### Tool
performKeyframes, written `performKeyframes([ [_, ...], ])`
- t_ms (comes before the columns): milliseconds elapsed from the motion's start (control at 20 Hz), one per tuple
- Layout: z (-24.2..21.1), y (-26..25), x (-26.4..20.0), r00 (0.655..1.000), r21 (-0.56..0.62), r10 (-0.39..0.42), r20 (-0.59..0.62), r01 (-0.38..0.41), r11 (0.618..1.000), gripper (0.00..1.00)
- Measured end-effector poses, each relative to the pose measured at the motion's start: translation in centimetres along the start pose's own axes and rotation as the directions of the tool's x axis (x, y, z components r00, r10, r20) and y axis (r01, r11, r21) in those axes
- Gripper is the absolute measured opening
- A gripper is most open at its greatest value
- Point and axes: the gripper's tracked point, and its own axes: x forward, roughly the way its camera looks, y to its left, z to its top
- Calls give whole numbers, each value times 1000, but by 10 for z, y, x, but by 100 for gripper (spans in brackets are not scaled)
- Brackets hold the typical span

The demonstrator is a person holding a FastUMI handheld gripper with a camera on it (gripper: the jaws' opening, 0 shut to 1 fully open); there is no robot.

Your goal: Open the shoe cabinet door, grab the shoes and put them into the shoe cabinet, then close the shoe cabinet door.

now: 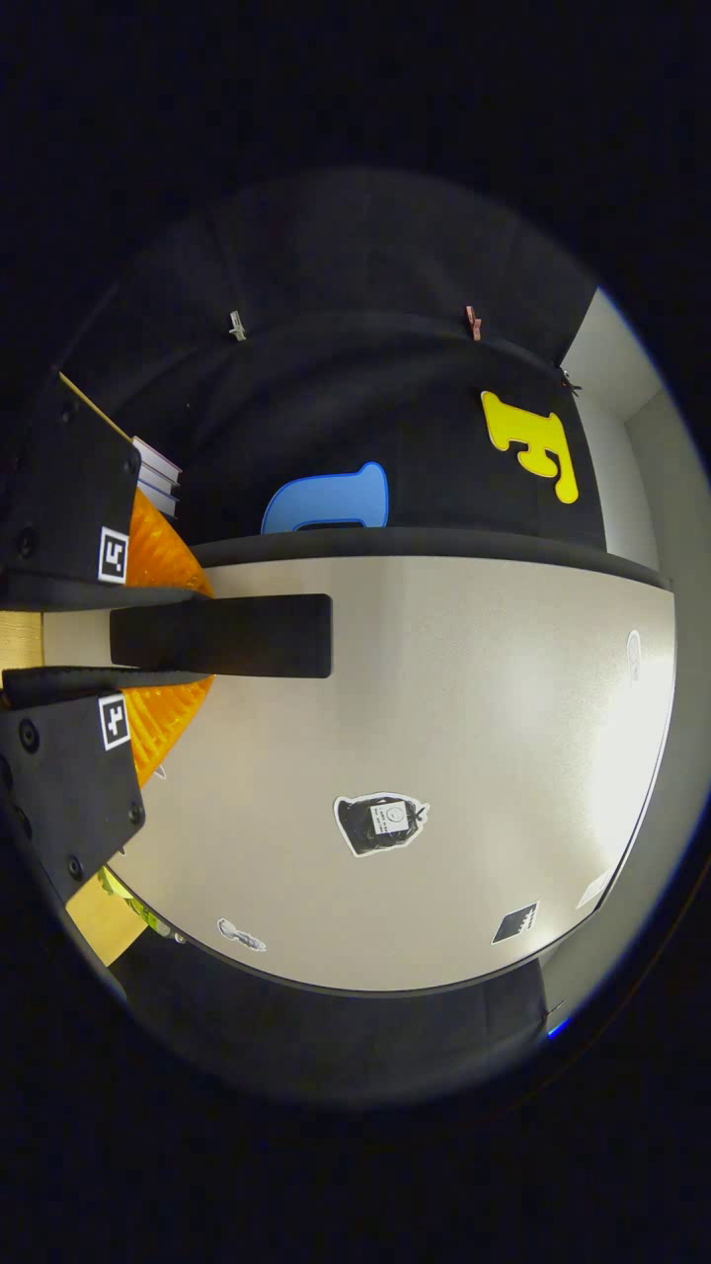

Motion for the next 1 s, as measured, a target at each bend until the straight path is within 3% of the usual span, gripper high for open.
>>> performKeyframes([
  [600,4,-12,-66,998,3,56,0,-56,998,26],
  [1000,5,-42,-117,990,4,140,-14,-140,990,26],
])
